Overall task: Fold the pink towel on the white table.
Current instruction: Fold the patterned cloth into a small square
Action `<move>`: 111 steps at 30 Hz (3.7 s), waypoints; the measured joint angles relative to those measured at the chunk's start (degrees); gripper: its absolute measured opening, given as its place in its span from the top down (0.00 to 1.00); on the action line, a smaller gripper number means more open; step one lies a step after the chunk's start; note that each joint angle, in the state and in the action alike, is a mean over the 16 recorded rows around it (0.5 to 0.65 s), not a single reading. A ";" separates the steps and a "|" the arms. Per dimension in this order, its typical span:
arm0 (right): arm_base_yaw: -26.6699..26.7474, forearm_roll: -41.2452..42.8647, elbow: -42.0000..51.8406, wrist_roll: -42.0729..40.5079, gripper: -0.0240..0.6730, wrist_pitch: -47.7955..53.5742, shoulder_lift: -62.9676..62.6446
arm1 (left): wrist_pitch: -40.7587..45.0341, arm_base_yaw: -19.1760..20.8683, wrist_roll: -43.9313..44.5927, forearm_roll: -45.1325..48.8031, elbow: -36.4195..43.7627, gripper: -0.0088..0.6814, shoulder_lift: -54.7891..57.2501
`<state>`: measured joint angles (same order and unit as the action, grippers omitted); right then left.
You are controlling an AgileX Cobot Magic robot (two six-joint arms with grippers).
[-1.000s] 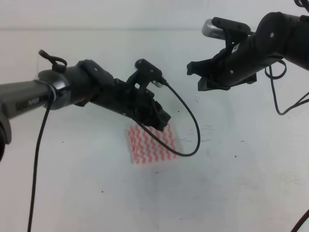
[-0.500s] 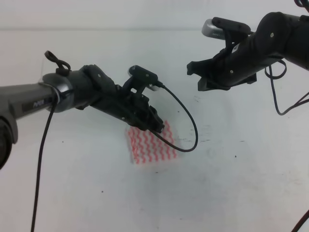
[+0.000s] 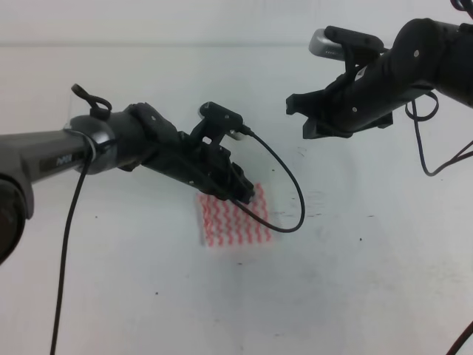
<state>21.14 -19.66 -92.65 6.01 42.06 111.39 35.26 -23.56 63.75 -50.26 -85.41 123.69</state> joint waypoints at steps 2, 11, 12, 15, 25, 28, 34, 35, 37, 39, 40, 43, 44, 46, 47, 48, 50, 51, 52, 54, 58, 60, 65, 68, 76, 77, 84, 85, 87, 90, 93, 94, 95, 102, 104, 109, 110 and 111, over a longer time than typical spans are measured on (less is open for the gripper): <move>0.00 0.00 0.00 0.00 0.99 -0.04 0.00 | 0.14 0.00 1.14 -0.90 -0.02 1.00 0.13; 0.00 0.00 0.00 0.00 0.99 -0.29 -0.08 | 0.77 -0.07 6.59 -5.04 0.05 0.99 0.32; 0.00 0.00 0.00 0.00 0.99 -0.31 -0.08 | 0.85 -0.07 6.98 -5.33 0.05 0.99 0.34; 0.00 0.03 0.00 0.00 0.99 -0.34 -0.08 | 1.12 -0.09 7.84 -6.01 -0.10 0.99 0.39; 0.00 0.30 0.00 -0.01 0.99 -0.09 -0.10 | 3.77 -0.11 8.68 -6.59 -2.47 0.99 0.31; -0.01 0.45 0.00 -0.01 0.99 0.23 -0.32 | 4.95 -0.12 8.30 -5.83 -3.48 0.99 -0.40; 0.00 1.28 0.00 0.00 0.99 1.29 -2.22 | 6.69 -0.12 4.23 -0.06 -4.90 0.99 -3.96; 0.00 1.52 0.00 -0.01 0.99 1.63 -3.02 | 6.58 -0.12 3.35 1.07 -4.75 0.99 -5.01; 0.00 2.12 0.01 -0.02 0.99 2.37 -4.54 | 6.23 -0.11 1.60 3.31 -4.16 0.99 -7.20; 0.01 2.78 0.03 -0.03 0.99 3.19 -6.66 | 5.04 -0.11 -0.15 5.36 -2.80 0.99 -10.13; 0.01 3.11 0.10 -0.04 0.99 3.56 -7.81 | 4.33 -0.11 -1.03 6.38 -1.95 0.99 -11.80; 0.01 4.09 0.84 -0.04 0.99 4.32 -11.98 | 0.85 -0.11 -3.62 9.05 1.70 0.99 -17.51; 0.01 4.39 1.30 -0.04 0.99 4.47 -13.57 | -0.29 -0.11 -4.33 9.67 3.02 0.99 -19.42; 0.01 4.94 2.54 -0.01 0.99 4.68 -16.95 | -3.15 -0.11 -5.40 10.22 6.39 0.99 -23.73; 0.01 5.18 3.30 0.05 0.99 4.74 -18.63 | -4.92 -0.12 -5.91 10.29 8.44 0.99 -26.22; 0.01 5.37 4.16 0.13 0.99 4.77 -20.32 | -6.52 -0.12 -6.19 10.16 10.51 0.99 -28.59; 0.02 5.62 6.38 0.29 0.99 4.67 -23.89 | -10.20 -0.12 -6.97 9.92 15.17 0.99 -33.97; 0.02 5.71 7.58 0.38 0.99 4.53 -25.61 | -11.86 -0.12 -7.38 9.81 17.49 0.99 -36.55; 0.02 5.74 8.90 0.47 0.99 4.31 -27.49 | -13.64 -0.12 -7.85 9.69 19.90 0.99 -39.31; 0.03 5.66 11.87 0.64 0.99 3.70 -31.27 | -17.08 -0.12 -8.92 9.60 24.74 0.99 -44.96; 0.02 5.41 18.65 0.99 0.99 2.05 -38.57 | -23.35 -0.12 -11.49 9.48 34.97 0.99 -58.02; 0.02 5.36 22.25 1.15 0.99 1.12 -42.60 | -26.00 -0.12 -12.88 9.43 40.15 0.99 -65.22; 0.02 5.47 31.31 1.29 0.99 -1.67 -53.34 | -30.76 -0.12 -16.68 9.33 52.57 0.99 -84.27; 0.01 5.63 36.90 1.27 0.99 -3.44 -60.38 | -32.60 -0.12 -18.97 9.32 59.48 0.99 -95.59; 0.01 6.12 50.37 0.91 0.99 -7.79 -79.09 | -33.74 -0.12 -26.05 9.41 73.59 0.99 -116.58; 0.01 6.11 51.91 0.73 0.99 -8.34 -81.37 | -33.77 -0.12 -26.69 9.47 74.89 0.99 -117.76; 0.03 5.30 61.96 -0.48 0.99 -14.38 -95.43 | -35.19 -0.13 -29.82 9.97 82.11 0.99 -120.91; 0.02 5.13 63.39 -0.66 0.99 -15.65 -97.05 | -35.48 -0.13 -30.00 10.06 82.80 0.99 -120.74; 0.02 4.76 66.20 -1.02 0.99 -18.24 -100.16 | -35.92 -0.13 -29.91 10.17 83.95 0.99 -120.48; 0.03 4.13 70.35 -1.51 0.99 -22.69 -103.84 | -36.62 -0.13 -29.63 10.34 85.34 0.99 -120.17; 0.03 3.64 74.31 -1.60 0.99 -27.45 -106.09 | -37.16 -0.13 -29.42 10.36 86.20 0.99 -120.09; 0.03 3.50 75.62 -1.61 0.99 -28.94 -106.66 | -37.39 -0.13 -29.35 10.39 86.38 0.99 -120.02; 0.03 3.38 76.91 -1.61 0.99 -30.35 -107.09 | -37.42 -0.13 -29.30 10.39 86.49 0.99 -120.02; 0.02 3.41 84.89 -1.63 0.99 -37.76 -107.70 | -37.34 -0.14 -28.97 10.42 86.72 0.99 -119.88; 0.02 3.53 86.75 -1.63 0.99 -39.12 -107.76 | -37.43 -0.14 -28.95 10.45 86.80 0.99 -119.81; 0.02 3.75 90.53 -1.62 0.99 -40.75 -107.70 | -37.51 -0.14 -28.93 10.48 86.87 0.99 -119.74; 0.03 3.54 91.05 -1.61 0.99 -40.82 -107.63 | -37.51 -0.14 -28.93 10.48 86.87 0.99 -119.74; 0.03 3.29 91.48 -1.59 0.99 -40.82 -107.56 | -37.51 -0.14 -28.93 10.48 86.87 0.99 -119.74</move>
<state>21.17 -16.37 -1.17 4.42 1.24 3.83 -2.25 -23.71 34.82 -39.78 1.47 3.94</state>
